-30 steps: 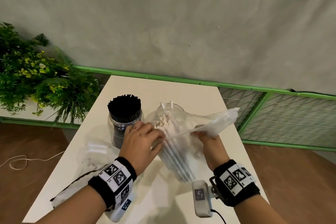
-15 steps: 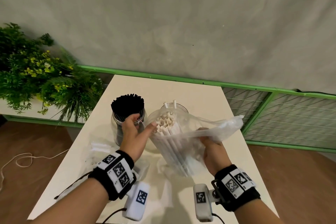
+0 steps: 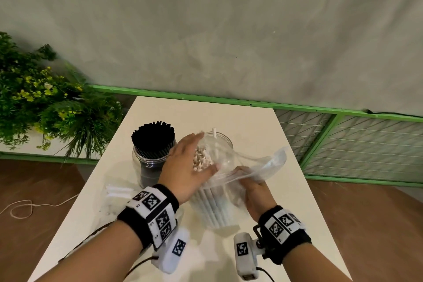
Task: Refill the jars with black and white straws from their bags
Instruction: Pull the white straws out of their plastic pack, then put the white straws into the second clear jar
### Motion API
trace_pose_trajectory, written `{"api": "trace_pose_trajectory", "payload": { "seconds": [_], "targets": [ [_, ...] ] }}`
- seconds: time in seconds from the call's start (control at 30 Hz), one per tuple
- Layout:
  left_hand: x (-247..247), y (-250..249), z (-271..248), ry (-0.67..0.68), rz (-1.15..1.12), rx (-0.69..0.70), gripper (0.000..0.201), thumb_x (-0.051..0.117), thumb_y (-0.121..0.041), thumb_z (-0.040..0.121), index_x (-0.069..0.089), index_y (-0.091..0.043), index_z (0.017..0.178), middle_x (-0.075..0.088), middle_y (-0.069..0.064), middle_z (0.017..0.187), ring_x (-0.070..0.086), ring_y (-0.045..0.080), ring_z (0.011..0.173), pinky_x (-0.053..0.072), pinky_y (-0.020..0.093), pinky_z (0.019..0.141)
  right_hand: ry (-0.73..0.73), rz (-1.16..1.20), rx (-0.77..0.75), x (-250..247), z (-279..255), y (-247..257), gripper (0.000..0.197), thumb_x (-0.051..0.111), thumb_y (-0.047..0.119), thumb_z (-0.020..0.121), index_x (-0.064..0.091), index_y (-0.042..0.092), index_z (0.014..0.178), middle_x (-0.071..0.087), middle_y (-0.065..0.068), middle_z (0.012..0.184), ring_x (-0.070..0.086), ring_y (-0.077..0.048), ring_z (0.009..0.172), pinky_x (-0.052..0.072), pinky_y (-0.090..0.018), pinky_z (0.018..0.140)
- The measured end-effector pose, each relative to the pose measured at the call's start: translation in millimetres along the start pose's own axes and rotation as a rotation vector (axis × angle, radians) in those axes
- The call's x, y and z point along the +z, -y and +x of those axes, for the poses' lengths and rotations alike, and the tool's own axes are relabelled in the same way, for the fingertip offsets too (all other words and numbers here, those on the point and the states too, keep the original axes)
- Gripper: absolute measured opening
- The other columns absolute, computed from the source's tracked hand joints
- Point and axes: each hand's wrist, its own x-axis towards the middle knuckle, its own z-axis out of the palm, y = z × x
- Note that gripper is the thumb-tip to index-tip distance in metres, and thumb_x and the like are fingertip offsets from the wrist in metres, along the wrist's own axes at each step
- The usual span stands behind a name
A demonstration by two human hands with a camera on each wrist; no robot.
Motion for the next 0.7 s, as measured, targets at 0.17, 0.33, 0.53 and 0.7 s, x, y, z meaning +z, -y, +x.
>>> {"api": "trace_pose_trajectory", "payload": {
  "seconds": [0.17,0.33,0.53,0.7],
  "targets": [
    [5.8,0.0,12.0,0.198,0.499,0.067,0.103,0.055,-0.08,0.063,0.007,-0.04,0.146,0.007,-0.011,0.157,0.013,0.02,0.142,0.02,0.046,0.112,-0.045,-0.03,0.098,-18.2,-6.4,-3.2,0.007,0.062,0.002,0.082,0.061,0.004,0.089,0.063,-0.01,0.079,0.063,-0.021,0.074,0.049,-0.028,0.061],
    [12.1,-9.9,31.0,0.31,0.658,0.272,0.104,0.054,-0.079,0.064,0.004,-0.038,0.146,0.008,-0.007,0.158,0.017,0.021,0.143,0.019,0.046,0.113,-0.013,-0.264,0.12,-36.2,-10.3,-1.2,0.013,0.063,0.012,0.078,0.067,0.004,0.088,0.067,-0.017,0.09,0.062,-0.032,0.087,0.049,-0.043,0.074],
    [31.4,-8.4,26.9,0.324,0.595,0.259,0.076,0.044,-0.076,0.076,0.028,-0.035,0.138,0.036,-0.007,0.141,0.045,0.022,0.122,0.039,0.04,0.099,-0.17,-0.479,-0.129,-65.5,-31.5,18.4,0.074,0.073,0.003,0.074,0.039,0.024,0.136,0.052,-0.001,0.133,0.053,-0.015,0.12,0.047,-0.024,0.094],
    [40.3,-7.9,23.7,0.286,0.562,0.253,0.068,0.044,-0.072,0.078,0.035,-0.034,0.134,0.039,-0.008,0.136,0.046,0.02,0.117,0.043,0.038,0.094,-0.48,-0.805,-0.743,-62.4,-73.5,49.4,0.088,0.055,0.012,0.068,0.018,0.023,0.147,0.024,0.005,0.143,0.026,-0.012,0.135,0.029,-0.047,0.112]
  ]
}}
